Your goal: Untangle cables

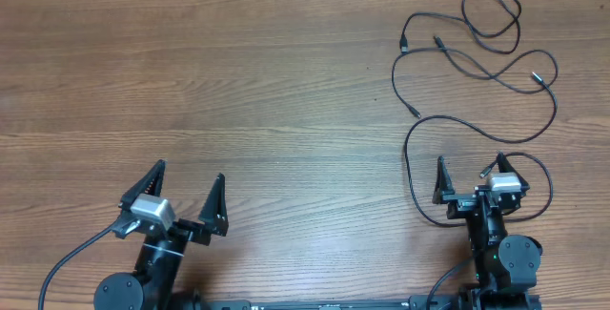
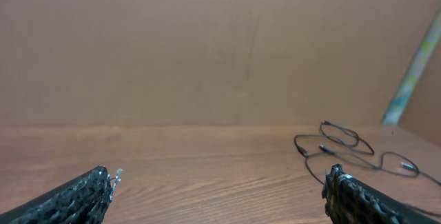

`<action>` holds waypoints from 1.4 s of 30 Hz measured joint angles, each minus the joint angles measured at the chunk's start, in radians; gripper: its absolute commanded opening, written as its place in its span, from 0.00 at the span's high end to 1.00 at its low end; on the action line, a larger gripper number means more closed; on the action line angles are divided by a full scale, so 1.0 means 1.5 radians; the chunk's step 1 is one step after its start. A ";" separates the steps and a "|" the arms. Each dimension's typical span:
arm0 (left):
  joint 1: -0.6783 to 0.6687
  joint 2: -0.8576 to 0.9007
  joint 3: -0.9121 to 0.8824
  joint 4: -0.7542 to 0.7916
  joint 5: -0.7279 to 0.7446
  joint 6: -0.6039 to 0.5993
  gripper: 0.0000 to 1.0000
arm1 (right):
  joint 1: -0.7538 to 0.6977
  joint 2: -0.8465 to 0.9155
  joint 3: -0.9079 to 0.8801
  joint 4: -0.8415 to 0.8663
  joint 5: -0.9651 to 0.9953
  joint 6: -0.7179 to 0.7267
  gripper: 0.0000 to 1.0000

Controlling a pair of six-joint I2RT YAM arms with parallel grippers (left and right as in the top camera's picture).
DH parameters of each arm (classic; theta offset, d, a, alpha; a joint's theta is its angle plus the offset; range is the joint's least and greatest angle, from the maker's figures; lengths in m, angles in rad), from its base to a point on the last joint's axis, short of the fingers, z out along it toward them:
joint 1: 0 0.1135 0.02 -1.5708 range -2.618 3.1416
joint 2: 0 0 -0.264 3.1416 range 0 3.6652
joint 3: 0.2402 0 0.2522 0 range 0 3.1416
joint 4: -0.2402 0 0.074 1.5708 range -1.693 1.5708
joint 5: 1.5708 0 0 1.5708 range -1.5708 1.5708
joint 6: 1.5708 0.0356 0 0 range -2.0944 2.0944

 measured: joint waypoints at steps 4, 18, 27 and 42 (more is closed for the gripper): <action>-0.013 0.000 -0.014 0.030 -0.030 -0.011 0.00 | 0.000 0.000 0.000 0.000 0.000 0.000 0.00; -0.041 -0.001 -0.109 0.275 -0.076 -0.022 0.01 | 0.000 0.000 0.000 0.000 0.000 0.000 0.00; -0.051 -0.001 -0.194 0.394 -0.098 -0.042 0.01 | 0.000 0.000 0.000 0.000 0.000 0.000 0.00; -0.102 -0.001 -0.214 0.348 -0.233 -0.034 0.00 | 0.000 0.000 0.000 0.001 0.000 0.000 0.00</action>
